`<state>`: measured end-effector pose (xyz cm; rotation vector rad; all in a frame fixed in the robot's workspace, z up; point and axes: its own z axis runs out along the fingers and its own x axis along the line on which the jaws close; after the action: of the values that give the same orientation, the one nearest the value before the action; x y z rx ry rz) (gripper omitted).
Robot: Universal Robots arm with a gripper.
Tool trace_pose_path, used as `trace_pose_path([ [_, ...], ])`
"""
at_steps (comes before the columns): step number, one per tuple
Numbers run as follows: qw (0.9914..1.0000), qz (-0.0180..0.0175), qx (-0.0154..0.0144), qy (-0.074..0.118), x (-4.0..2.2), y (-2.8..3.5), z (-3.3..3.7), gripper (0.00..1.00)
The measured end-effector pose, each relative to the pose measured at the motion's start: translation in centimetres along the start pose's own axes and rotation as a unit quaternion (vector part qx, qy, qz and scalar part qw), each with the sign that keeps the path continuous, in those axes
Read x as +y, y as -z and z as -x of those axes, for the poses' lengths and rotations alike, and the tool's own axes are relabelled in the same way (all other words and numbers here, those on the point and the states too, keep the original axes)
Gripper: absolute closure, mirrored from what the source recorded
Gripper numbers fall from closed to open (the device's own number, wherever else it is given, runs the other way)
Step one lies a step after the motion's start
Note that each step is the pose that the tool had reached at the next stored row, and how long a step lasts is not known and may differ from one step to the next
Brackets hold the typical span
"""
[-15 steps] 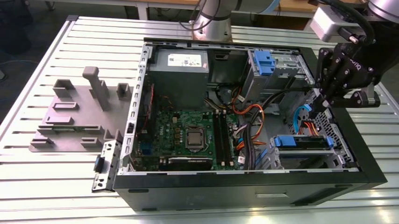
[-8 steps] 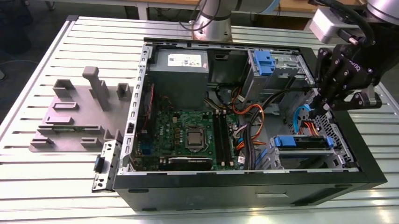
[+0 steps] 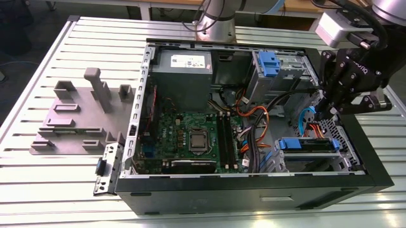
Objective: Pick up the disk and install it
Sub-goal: 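Insert the second disk wire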
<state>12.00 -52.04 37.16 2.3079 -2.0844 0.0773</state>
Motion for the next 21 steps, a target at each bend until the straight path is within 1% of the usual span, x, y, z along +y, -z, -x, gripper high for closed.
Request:
trace_pose_path([
  [4,1.00000,-0.0001,0.0002,0.001,0.00,-0.11,0.07,0.76],
  [8,1.00000,-0.0001,0.0002,0.001,-0.02,-0.29,0.29,0.76],
  [12,1.00000,-0.0001,0.0002,0.001,-0.02,-0.57,0.37,0.76],
  [16,1.00000,0.0000,0.0003,0.000,-0.06,-1.02,0.42,0.76],
  [21,0.99989,0.0009,0.0004,-0.015,-0.23,-1.07,0.69,0.76],
])
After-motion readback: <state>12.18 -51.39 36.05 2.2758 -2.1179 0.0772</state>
